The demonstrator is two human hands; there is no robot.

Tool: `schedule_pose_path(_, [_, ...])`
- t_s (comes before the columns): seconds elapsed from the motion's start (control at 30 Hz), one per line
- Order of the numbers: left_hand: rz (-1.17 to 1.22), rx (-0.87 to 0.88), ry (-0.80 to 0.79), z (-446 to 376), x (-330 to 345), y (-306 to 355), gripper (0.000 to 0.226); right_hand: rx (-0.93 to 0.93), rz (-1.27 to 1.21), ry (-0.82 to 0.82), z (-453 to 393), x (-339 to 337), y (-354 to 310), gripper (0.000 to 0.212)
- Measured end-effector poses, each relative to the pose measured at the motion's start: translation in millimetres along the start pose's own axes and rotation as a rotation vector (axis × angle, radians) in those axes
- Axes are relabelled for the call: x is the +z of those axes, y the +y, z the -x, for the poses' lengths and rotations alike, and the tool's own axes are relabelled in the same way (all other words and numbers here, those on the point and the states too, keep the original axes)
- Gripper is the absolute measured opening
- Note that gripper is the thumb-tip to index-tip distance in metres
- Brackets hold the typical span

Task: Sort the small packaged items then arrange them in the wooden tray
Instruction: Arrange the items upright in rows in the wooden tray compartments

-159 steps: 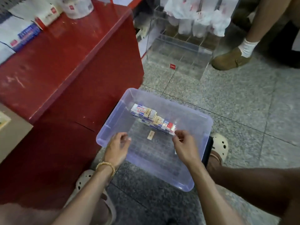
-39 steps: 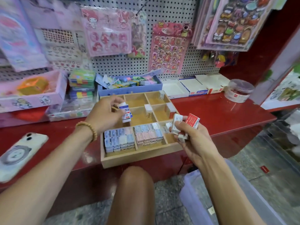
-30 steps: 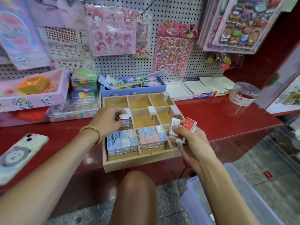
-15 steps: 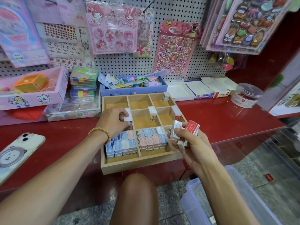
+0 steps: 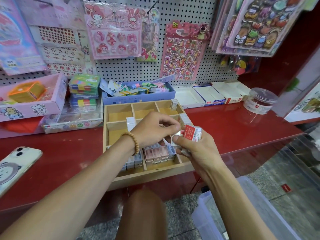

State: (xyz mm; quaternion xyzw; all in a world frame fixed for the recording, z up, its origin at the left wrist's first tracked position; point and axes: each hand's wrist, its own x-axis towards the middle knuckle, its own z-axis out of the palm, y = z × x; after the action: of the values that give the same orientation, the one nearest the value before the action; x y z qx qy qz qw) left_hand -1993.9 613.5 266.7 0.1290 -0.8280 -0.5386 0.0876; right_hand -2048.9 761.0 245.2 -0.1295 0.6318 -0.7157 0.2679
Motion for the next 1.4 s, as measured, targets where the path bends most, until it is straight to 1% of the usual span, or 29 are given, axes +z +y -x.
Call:
schedule_pose_path(0.07, [0.093,-0.041,-0.008,-10,4,3,0.008,-0.011,-0.047,-0.003,-5,-4,-4,0.031])
schedule_pose_path(0.2, [0.269,-0.088,-0.03,-34,6,4,0.008,0.018,-0.271,-0.026,-20,-15,-12,0.016])
schedule_pose_path(0.27, [0.323,-0.113,-0.033,-50,4,2,0.008,0.038,-0.288,0.029,-33,-23,-11,0.018])
schedule_pose_path(0.33, [0.33,-0.146,-0.009,-68,-1,-2,0.011,0.042,-0.24,0.104,-45,-33,-11,0.024])
schedule_pose_path(0.4, [0.215,-0.154,0.039,-92,-5,-8,0.019,0.055,-0.201,0.172,-58,-44,-11,0.025])
schedule_pose_path(0.47, [-0.034,-0.135,0.099,-111,-11,-14,0.026,0.078,-0.184,0.201,-65,-52,-10,0.022])
schedule_pose_path(0.53, [-0.256,-0.108,0.12,-135,-11,-16,0.025,0.083,-0.17,0.219,-76,-62,-10,0.02])
schedule_pose_path(0.6, [-0.417,-0.082,0.139,-157,-8,-18,0.021,0.079,-0.175,0.217,-87,-70,-10,0.021])
schedule_pose_path(0.73, [-0.582,-0.048,0.171,-193,-2,-28,0.015,0.073,-0.219,0.173,-102,-78,-9,0.022])
schedule_pose_path(0.9, [-0.719,0.033,0.146,-214,11,-42,0.019,0.068,-0.212,0.127,-111,-85,-9,0.022])
schedule_pose_path(1.03, [-0.736,0.043,0.166,-222,16,-51,0.022,0.068,-0.189,0.104,-114,-90,-9,0.023])
schedule_pose_path(1.17, [-0.734,0.005,0.184,-221,14,-52,0.025,0.074,-0.214,0.073,-111,-91,-11,0.029])
schedule_pose_path(1.27, [-0.699,0.079,0.273,-205,15,-37,0.013,0.066,-0.219,0.071,-104,-88,-14,0.026])
schedule_pose_path(1.3, [-0.623,0.109,0.248,-197,17,-29,0.013,0.061,-0.218,0.073,-102,-87,-15,0.024])
schedule_pose_path(1.33, [-0.499,0.125,0.181,-185,22,-19,0.017,0.055,-0.222,0.074,-99,-86,-16,0.023])
schedule_pose_path(1.4, [-0.223,0.098,-0.019,-159,33,-3,0.019,0.046,-0.235,0.07,-92,-82,-18,0.021])
